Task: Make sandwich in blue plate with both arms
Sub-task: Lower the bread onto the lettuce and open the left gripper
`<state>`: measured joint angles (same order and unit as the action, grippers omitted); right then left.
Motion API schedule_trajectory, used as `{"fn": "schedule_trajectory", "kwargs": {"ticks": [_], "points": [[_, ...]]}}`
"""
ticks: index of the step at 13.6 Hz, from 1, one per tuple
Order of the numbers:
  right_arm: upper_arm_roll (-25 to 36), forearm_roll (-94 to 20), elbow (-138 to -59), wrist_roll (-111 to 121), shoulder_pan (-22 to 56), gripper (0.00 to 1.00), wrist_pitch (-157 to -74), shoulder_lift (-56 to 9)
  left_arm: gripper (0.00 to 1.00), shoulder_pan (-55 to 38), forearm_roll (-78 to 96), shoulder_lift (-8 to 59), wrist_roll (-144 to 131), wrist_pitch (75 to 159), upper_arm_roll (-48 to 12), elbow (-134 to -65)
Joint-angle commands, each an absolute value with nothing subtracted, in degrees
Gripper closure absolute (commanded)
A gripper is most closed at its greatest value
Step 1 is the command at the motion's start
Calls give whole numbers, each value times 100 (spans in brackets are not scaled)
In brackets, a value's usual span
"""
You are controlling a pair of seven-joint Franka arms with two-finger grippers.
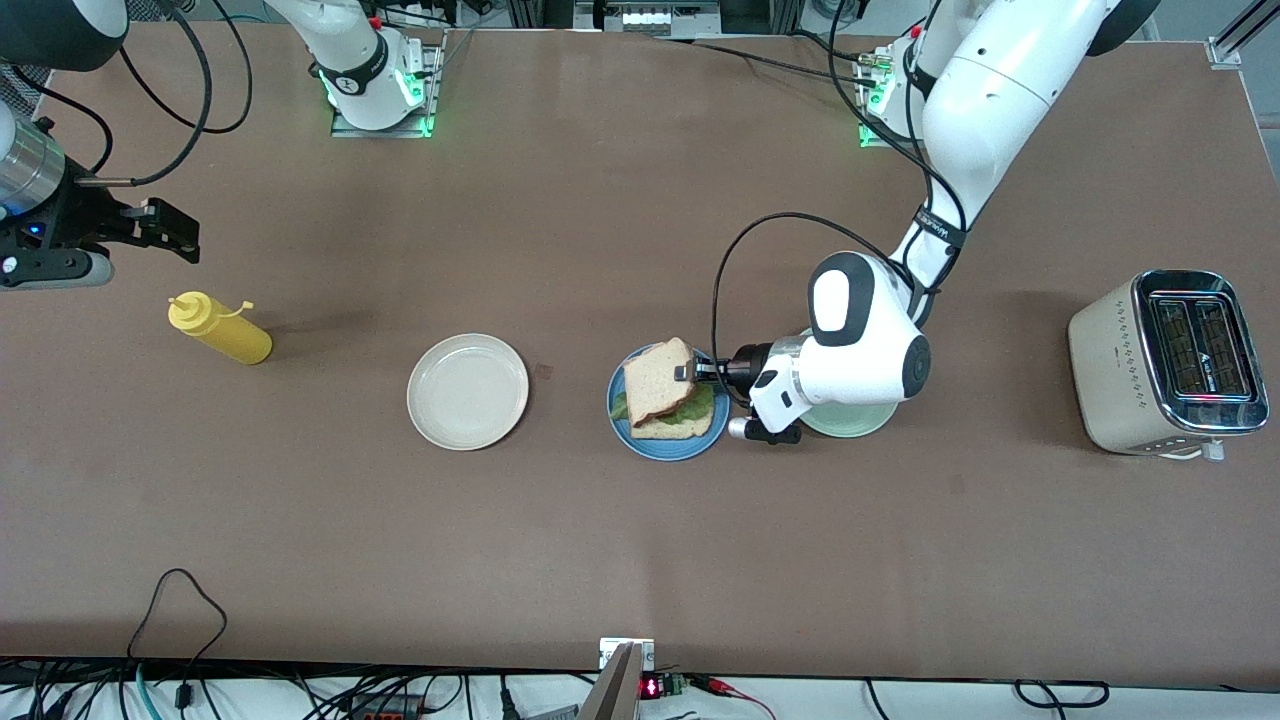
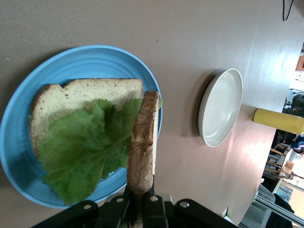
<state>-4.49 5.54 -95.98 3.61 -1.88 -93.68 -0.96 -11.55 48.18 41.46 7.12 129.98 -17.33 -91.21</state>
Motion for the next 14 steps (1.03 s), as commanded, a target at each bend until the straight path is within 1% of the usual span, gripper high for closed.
{"fn": "schedule_trajectory", "kwargs": {"ticks": [1, 3, 4, 5, 6, 7, 8, 9, 14], "points": [[-422, 537, -9484, 369, -97, 0, -9369, -114, 97, -1134, 5019, 4157, 1063, 13034, -1731, -9237], [-422, 536, -9361, 378, -105, 0, -9317, -236, 91, -1046, 5019, 4201, 1405, 13034, -1731, -9272], [-422, 536, -9204, 378, -97, 0, -9325, -333, 86, -994, 5019, 4236, 1467, 13025, -1731, -9281], [-387, 449, -9133, 369, -166, 0, -9316, -360, 78, -984, 5019, 4271, 1494, 13017, -1723, -9281], [-343, 239, -9080, 360, -184, 0, -9316, -439, 64, -958, 5010, 4315, 1503, 13017, -1723, -9281], [-264, 124, -9070, 378, -219, 0, -9273, -448, 46, -958, 5010, 4342, 1564, 13025, -1723, -9264], [-264, 123, -9044, 395, -220, 0, -9116, -440, 8, -941, 5010, 4394, 1643, 13025, -1723, -9272], [-264, 123, -9035, 396, -220, 0, -9071, -439, 0, -932, 5010, 4421, 1783, 13025, -1723, -9272], [-308, 141, -9035, 378, -193, 0, -9062, -422, 0, -844, 5010, 4386, 1951, 13017, -1705, -9299]]}}
